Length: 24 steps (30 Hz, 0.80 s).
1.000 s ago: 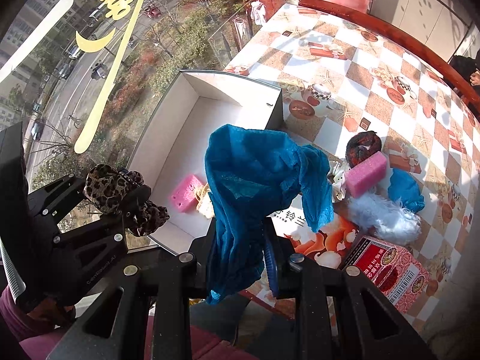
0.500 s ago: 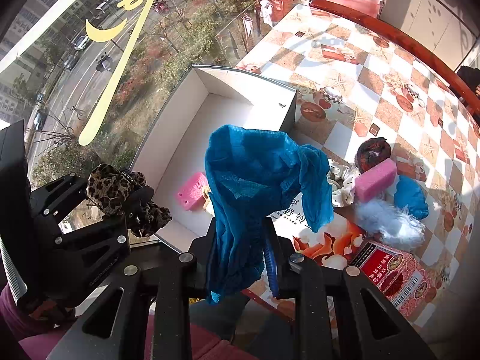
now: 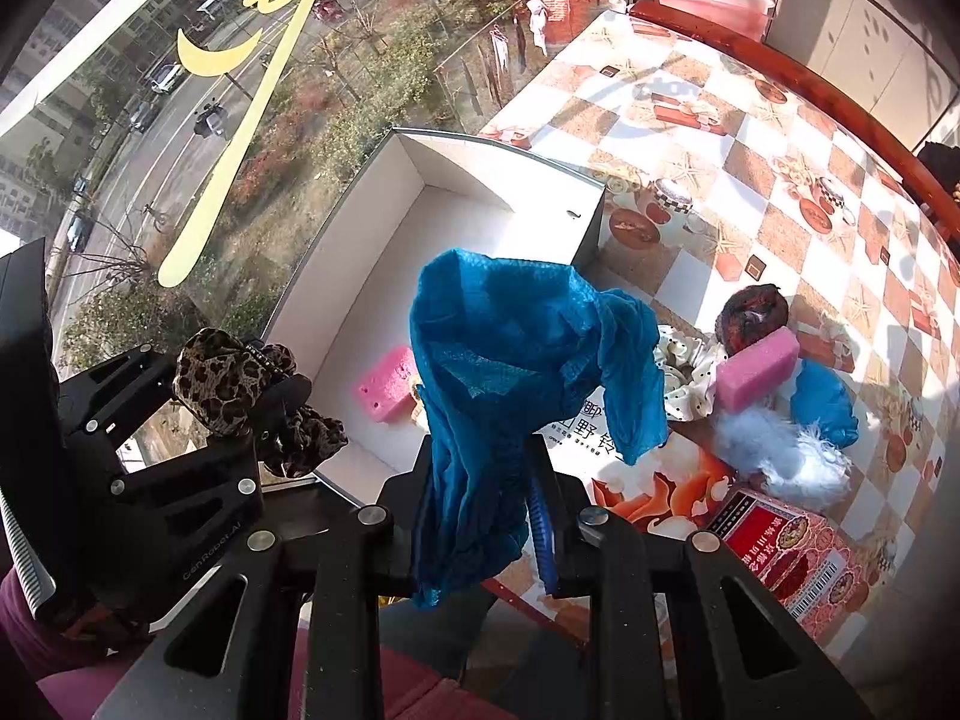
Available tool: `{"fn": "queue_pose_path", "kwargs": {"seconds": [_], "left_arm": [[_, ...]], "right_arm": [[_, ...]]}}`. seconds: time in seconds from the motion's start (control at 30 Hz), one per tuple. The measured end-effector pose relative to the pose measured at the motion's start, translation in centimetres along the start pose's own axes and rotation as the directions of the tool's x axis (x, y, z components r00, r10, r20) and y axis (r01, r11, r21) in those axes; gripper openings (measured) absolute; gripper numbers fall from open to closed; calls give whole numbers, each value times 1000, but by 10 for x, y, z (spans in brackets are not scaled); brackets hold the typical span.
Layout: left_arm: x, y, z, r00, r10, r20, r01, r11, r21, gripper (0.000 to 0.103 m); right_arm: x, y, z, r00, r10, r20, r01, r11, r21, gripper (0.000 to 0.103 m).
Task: Organize soft objects
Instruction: 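Carry the leopard-print fabric and blue cloth toward the white box with both grippers, then hold the leopard-print fabric and blue cloth above the white box with both grippers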
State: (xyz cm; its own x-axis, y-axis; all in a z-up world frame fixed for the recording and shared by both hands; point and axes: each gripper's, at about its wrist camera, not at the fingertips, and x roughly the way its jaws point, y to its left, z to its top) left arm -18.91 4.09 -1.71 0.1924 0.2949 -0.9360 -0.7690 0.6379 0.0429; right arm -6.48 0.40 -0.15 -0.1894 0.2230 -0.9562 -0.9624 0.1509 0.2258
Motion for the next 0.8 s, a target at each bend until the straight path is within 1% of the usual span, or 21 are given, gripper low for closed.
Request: {"fn": "queue_pose_path", "kwargs": {"seconds": [0.17, 0.8], "left_arm": [[-1, 3, -2, 1000, 7, 8, -7, 1000, -12, 38], [1, 8, -6, 1000, 10, -8, -10, 999, -31, 38]], "right_arm": [[4, 2, -2, 1000, 7, -14, -7, 1000, -2, 28], [10, 8, -1, 999, 18, -37, -18, 1000, -16, 28]]}}
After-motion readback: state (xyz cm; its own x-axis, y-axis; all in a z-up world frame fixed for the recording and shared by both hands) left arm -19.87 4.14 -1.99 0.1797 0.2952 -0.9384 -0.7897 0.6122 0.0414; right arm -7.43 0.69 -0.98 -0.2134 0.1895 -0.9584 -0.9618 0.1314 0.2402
